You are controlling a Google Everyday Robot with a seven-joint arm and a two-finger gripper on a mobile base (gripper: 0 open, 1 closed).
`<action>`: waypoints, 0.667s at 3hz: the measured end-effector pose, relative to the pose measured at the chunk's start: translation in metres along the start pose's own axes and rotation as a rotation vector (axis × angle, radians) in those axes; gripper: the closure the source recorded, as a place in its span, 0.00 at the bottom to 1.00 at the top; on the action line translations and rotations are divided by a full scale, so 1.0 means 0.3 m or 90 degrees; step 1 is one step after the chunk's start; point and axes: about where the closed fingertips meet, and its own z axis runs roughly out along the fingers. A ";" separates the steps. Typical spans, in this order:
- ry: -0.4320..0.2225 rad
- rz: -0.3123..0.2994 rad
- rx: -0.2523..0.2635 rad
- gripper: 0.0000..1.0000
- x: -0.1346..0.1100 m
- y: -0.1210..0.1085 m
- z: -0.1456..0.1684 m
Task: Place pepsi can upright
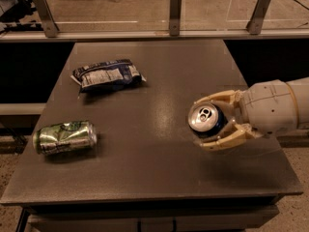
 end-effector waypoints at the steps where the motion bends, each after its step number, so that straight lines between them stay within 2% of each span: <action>1: -0.128 0.054 0.062 1.00 -0.001 -0.027 -0.002; 2: -0.239 0.112 0.110 1.00 -0.017 -0.056 -0.018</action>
Offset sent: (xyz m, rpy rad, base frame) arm 0.0246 -0.0196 0.0202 0.6806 0.1350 -0.1930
